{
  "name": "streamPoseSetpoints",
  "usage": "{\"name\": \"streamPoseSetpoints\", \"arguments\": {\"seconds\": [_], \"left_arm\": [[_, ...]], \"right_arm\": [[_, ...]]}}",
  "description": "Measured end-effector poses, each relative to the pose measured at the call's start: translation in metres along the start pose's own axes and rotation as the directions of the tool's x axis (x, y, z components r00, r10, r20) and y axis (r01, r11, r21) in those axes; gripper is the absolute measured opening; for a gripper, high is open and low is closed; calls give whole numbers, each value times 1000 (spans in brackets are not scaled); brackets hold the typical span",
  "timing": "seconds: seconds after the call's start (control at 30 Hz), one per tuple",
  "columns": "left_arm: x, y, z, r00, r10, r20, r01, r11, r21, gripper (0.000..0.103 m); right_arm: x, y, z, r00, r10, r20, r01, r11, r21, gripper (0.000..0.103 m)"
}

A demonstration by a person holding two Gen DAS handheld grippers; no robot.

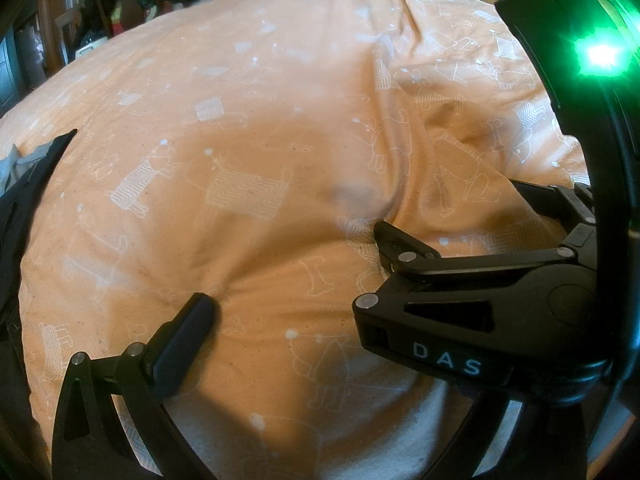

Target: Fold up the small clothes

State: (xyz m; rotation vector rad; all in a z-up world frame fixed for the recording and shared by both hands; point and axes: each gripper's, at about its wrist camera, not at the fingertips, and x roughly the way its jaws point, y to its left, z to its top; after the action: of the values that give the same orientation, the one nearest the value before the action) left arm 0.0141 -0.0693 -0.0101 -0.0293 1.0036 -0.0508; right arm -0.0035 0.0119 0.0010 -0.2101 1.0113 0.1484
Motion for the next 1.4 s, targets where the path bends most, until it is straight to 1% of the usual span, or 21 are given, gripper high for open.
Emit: {"name": "streamPoseSetpoints", "arguments": {"seconds": [0.47, 0.77, 1.03, 1.13, 1.2, 1.27, 1.33, 1.37, 1.4], "left_arm": [[0, 0, -1, 1000, -5, -1, 5, 1000, 3, 103], [-5, 2, -4, 1000, -10, 1, 10, 1000, 4, 103], [-5, 2, -4, 1000, -10, 1, 10, 1000, 3, 103], [-5, 2, -4, 1000, -10, 2, 10, 1000, 3, 103], [-4, 2, -4, 1000, -10, 0, 10, 1000, 3, 103], [-3, 2, -3, 1000, -10, -1, 10, 1000, 3, 103], [-3, 2, -3, 1000, -9, 0, 9, 1000, 3, 103], [-4, 2, -3, 1000, -10, 0, 10, 1000, 2, 103], [-4, 2, -3, 1000, -10, 1, 10, 1000, 2, 103]], "right_arm": [[3, -1, 1, 1000, -4, 0, 4, 1000, -2, 103], [0, -4, 2, 999, 31, 17, -31, 999, 19, 103], [1, -2, 1, 1000, 22, 18, -22, 1000, 13, 103], [-3, -4, 1, 999, 34, 23, -35, 999, 21, 103], [-6, -7, 0, 998, 58, 26, -59, 998, 34, 103], [-6, -3, -2, 999, 35, 21, -35, 999, 20, 103], [-7, -3, -2, 999, 46, 19, -47, 999, 27, 103], [-6, -2, -2, 999, 30, 21, -30, 999, 17, 103], [-6, -3, -2, 999, 39, 19, -40, 999, 23, 103]]}}
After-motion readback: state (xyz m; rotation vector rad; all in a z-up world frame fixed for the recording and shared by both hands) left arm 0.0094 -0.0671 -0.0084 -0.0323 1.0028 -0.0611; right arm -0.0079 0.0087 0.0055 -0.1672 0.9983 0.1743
